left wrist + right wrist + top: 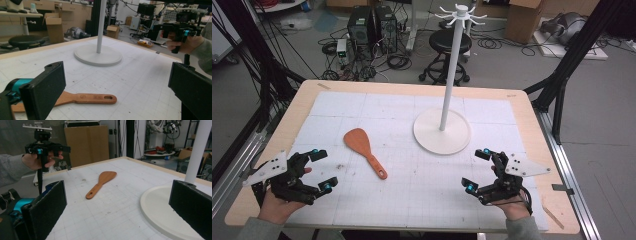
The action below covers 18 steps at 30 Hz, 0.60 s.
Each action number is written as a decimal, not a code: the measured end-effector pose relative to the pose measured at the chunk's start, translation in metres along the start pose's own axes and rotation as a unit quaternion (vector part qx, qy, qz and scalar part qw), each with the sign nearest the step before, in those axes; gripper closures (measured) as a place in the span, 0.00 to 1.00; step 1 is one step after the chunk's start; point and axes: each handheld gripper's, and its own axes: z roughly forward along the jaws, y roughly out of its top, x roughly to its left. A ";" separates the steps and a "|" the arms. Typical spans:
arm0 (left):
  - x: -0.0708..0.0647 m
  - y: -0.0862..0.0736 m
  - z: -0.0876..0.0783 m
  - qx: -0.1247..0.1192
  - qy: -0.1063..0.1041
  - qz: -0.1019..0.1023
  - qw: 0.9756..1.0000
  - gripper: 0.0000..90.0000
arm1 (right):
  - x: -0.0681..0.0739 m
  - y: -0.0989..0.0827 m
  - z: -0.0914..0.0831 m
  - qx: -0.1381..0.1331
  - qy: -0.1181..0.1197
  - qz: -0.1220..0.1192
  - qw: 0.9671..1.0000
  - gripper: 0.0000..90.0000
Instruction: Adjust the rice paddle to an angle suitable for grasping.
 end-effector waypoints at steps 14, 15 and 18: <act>0.000 0.002 0.012 0.033 -0.012 -0.015 0.999 0.03 | -0.001 -0.009 0.002 0.022 -0.004 0.008 1.000 0.00; 0.000 0.002 0.012 0.033 -0.012 -0.015 0.999 0.06 | -0.001 -0.010 0.002 0.025 -0.006 0.010 1.000 0.00; 0.002 0.004 0.010 0.026 -0.010 -0.005 1.000 0.29 | -0.001 -0.012 0.003 0.031 -0.005 0.009 0.999 0.00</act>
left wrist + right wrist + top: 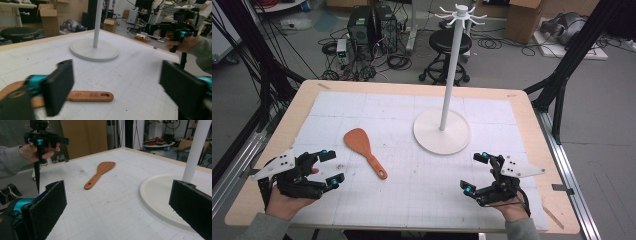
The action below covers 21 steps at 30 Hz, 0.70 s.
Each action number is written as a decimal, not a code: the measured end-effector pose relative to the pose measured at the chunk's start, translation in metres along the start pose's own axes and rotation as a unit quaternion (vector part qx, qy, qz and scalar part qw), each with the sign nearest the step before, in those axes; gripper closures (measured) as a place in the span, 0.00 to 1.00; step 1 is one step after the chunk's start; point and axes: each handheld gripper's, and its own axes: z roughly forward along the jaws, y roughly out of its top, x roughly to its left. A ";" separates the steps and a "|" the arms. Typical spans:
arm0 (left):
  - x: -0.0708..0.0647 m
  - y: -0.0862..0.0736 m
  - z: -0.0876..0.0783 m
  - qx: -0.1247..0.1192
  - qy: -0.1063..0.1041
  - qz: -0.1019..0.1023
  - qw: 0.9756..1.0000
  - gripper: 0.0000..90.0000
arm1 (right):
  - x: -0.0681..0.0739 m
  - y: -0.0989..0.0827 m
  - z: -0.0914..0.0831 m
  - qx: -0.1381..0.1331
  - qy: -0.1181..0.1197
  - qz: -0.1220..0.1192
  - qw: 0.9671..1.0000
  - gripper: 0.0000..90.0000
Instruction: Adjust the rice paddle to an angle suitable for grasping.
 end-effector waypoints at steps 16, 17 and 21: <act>0.019 -0.010 0.026 0.071 0.037 0.031 0.996 1.00 | 0.002 -0.009 0.000 0.024 -0.006 0.004 1.000 0.00; 0.021 -0.010 0.029 0.074 0.036 0.030 0.996 1.00 | 0.002 -0.009 0.001 0.026 -0.005 0.007 1.000 0.00; 0.034 -0.009 0.046 0.094 0.043 0.006 0.995 1.00 | 0.001 -0.010 0.004 0.028 -0.003 0.007 1.000 0.00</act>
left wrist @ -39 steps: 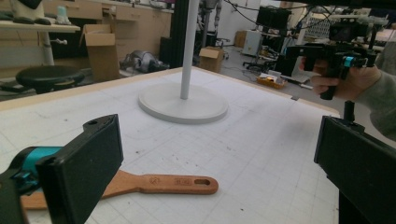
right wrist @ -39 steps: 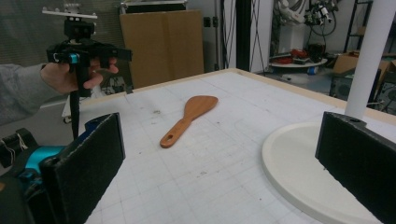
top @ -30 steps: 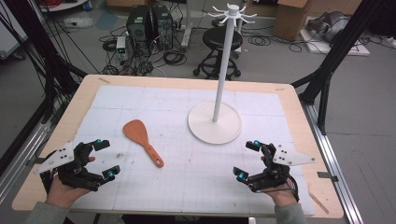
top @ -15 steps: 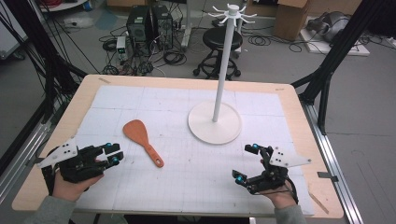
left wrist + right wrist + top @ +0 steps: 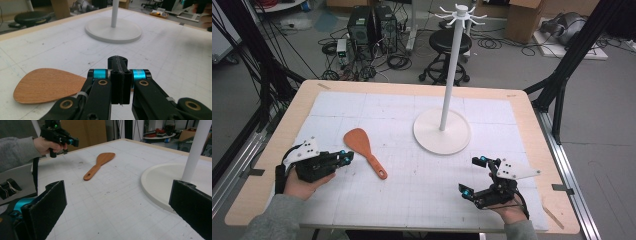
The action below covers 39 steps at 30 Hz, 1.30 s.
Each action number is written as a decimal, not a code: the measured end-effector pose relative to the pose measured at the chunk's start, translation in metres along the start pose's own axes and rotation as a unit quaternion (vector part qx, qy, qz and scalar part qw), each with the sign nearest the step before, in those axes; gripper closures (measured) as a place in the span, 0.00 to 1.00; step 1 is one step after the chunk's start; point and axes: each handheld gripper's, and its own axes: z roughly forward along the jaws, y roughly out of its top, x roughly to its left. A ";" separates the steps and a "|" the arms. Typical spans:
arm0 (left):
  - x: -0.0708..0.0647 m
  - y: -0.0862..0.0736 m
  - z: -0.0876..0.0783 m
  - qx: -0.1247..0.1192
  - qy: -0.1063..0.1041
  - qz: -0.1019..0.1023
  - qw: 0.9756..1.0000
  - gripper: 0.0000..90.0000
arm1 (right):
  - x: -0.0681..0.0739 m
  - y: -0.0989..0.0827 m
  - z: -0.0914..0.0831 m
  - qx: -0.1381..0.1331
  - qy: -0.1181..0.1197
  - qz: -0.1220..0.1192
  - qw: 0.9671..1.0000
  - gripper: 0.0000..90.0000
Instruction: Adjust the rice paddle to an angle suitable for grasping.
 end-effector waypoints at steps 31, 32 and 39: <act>0.049 0.019 0.101 0.138 0.079 -0.021 0.987 1.00 | -0.008 0.002 0.000 -0.020 0.003 0.010 1.000 0.00; 0.050 0.019 0.104 0.135 0.079 -0.021 0.987 1.00 | -0.009 0.001 -0.001 -0.020 0.003 0.010 1.000 0.00; 0.066 0.010 0.106 0.156 0.109 -0.031 0.981 1.00 | -0.010 -0.003 -0.008 -0.025 -0.004 0.016 1.000 0.00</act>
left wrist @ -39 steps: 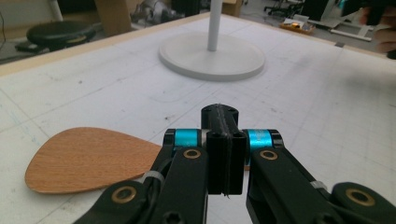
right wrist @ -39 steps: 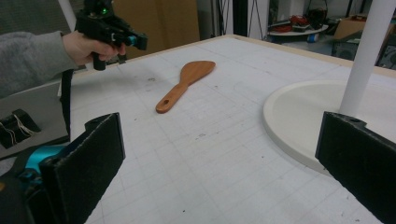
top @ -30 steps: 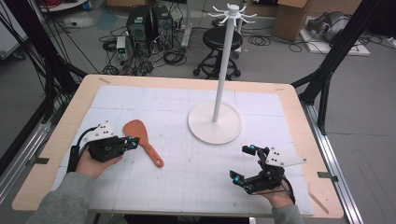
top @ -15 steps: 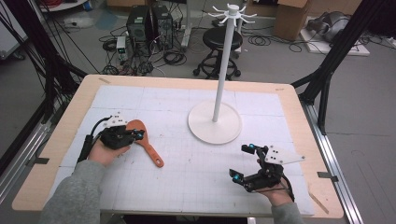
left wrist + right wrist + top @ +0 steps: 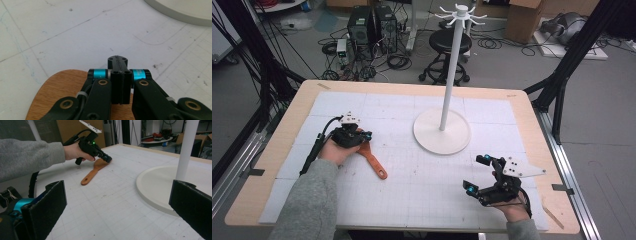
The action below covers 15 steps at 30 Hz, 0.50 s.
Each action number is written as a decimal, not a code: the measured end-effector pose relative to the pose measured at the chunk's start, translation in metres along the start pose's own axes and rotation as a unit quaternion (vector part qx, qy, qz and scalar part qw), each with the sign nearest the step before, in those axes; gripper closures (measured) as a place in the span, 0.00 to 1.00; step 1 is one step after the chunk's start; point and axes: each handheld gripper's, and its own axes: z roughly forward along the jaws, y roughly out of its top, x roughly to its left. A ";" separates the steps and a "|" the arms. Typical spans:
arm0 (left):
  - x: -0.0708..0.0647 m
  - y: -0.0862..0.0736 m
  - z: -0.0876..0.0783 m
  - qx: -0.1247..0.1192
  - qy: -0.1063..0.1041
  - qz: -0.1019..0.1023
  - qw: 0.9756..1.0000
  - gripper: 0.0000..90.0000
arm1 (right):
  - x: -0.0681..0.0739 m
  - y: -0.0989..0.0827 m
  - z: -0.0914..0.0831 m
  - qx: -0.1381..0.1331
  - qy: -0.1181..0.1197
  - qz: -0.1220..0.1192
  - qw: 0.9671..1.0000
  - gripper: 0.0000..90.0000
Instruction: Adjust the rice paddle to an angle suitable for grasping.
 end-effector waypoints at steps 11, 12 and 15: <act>0.003 0.009 0.017 0.007 -0.009 0.004 1.000 1.00 | -0.001 -0.003 0.002 0.003 -0.002 0.002 1.000 0.00; 0.005 0.008 0.018 0.010 -0.008 0.004 1.000 1.00 | -0.002 -0.003 0.002 0.005 -0.001 0.003 1.000 0.00; 0.011 0.005 0.020 0.013 -0.012 -0.004 1.000 1.00 | -0.004 -0.003 0.002 0.005 0.000 0.006 1.000 0.00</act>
